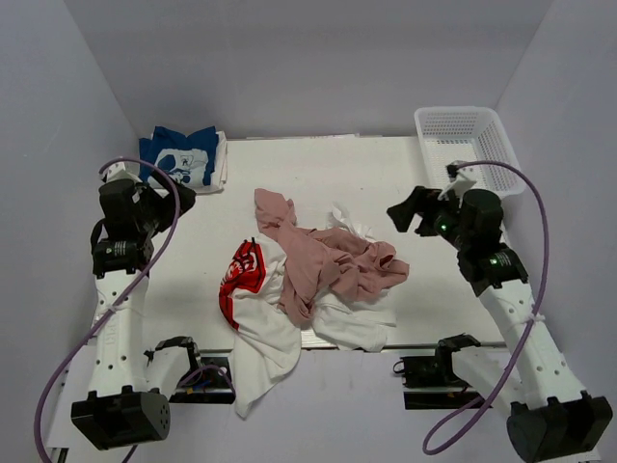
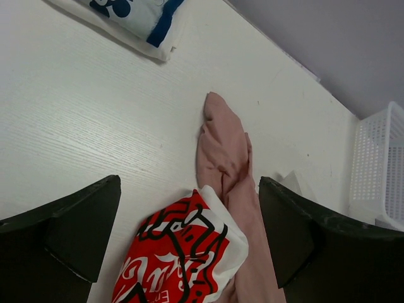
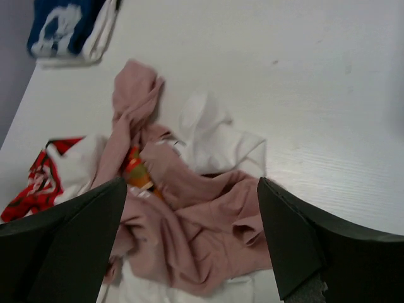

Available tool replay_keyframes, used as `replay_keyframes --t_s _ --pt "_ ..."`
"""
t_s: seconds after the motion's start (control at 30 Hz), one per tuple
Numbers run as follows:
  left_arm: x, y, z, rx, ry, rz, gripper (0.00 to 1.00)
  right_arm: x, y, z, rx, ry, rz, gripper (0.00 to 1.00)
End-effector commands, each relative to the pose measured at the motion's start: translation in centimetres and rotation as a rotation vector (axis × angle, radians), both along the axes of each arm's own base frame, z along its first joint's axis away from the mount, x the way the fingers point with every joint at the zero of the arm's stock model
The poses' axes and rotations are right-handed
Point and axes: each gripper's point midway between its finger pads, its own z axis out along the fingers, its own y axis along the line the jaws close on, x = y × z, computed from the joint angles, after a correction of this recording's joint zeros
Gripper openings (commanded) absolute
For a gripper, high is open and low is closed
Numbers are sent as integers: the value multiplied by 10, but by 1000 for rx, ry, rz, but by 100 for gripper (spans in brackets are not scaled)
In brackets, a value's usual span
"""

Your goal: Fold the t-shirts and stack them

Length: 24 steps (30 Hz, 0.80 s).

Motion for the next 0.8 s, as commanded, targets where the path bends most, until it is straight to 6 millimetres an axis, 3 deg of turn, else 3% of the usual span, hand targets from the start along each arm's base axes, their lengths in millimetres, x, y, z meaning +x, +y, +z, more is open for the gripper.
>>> replay_keyframes --t_s 0.0,0.1,0.17,0.2,0.23,0.33,0.47,0.53,0.6,0.63,0.67,0.7,0.77 --pt "-3 5 -11 21 19 15 100 -22 52 -5 21 51 226 90" --pt "-3 -3 -15 2 7 -27 100 -31 79 -44 -64 171 279 90" --pt "-3 -5 -15 -3 6 -37 100 -58 116 -76 -144 253 398 90" --pt "-2 -4 -18 -5 15 -37 100 -53 118 -94 -209 281 361 90" --pt "-1 -3 -18 0 16 -28 100 -73 138 -103 -249 293 436 90" --pt "-4 -3 -29 -7 55 -28 100 -73 155 -134 -349 331 452 90" --pt "-5 -3 -34 -9 66 -28 100 -50 161 -142 -393 265 348 90" --pt "-7 -6 -39 -11 84 -37 100 -37 153 -145 -435 239 256 90" --pt "-7 -6 -39 -11 84 -37 100 -28 159 -133 -417 196 229 25" --pt "-7 -8 -39 -16 83 -45 100 -22 155 -132 -413 195 181 9" --pt "-7 -8 -39 -16 83 -45 100 -19 157 -124 -402 183 171 0" --pt "-7 -9 -39 -20 82 -53 100 -14 155 -119 -401 174 139 0" --pt "-7 -11 -42 -24 83 -61 100 -1 160 -88 -357 104 106 0"
